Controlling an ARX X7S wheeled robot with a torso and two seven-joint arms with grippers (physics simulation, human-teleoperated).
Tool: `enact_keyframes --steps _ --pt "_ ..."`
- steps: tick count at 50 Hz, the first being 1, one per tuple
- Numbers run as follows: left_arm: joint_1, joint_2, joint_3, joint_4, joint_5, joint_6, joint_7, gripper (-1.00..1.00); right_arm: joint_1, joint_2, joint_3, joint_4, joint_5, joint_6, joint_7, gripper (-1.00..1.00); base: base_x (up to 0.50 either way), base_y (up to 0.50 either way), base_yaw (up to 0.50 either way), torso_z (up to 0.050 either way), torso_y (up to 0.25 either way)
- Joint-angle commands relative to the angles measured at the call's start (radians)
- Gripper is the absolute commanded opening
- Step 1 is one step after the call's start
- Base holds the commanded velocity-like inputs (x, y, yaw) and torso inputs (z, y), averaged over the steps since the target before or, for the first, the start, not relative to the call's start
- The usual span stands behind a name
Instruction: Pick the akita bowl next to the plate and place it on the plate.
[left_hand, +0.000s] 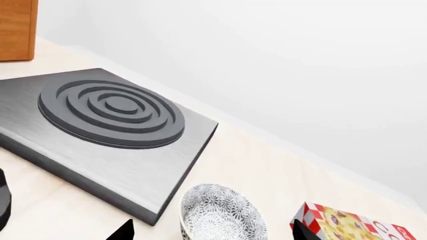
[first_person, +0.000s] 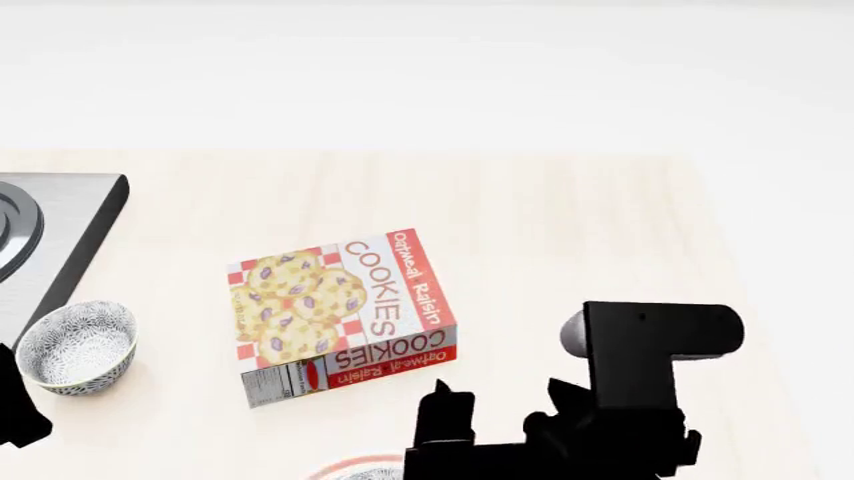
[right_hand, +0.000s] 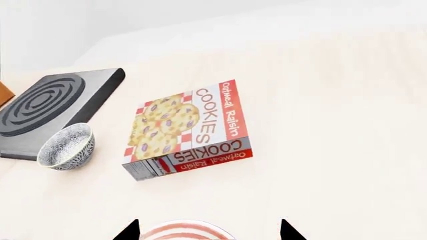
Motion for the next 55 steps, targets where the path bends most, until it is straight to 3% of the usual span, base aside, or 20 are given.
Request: enact_keyframes --steps 1,14,55 --pt "0.0 0.0 0.003 -0.002 0.001 0.004 -0.003 1.0 -0.103 0.006 0.051 -0.084 -0.167 -0.122 -0.016 1.0 0.0 0.0 0.0 0.0 0.0" --pt "0.001 -0.002 0.006 -0.004 0.0 0.008 -0.002 1.0 -0.252 -0.012 0.01 -0.12 -0.551 -0.38 -0.094 1.0 0.0 0.0 0.0 0.0 0.0" --pt "0.004 -0.012 0.014 0.012 -0.011 0.003 -0.015 1.0 -0.428 -0.025 -0.035 0.007 -0.923 -0.724 -0.107 1.0 0.0 0.0 0.0 0.0 0.0"
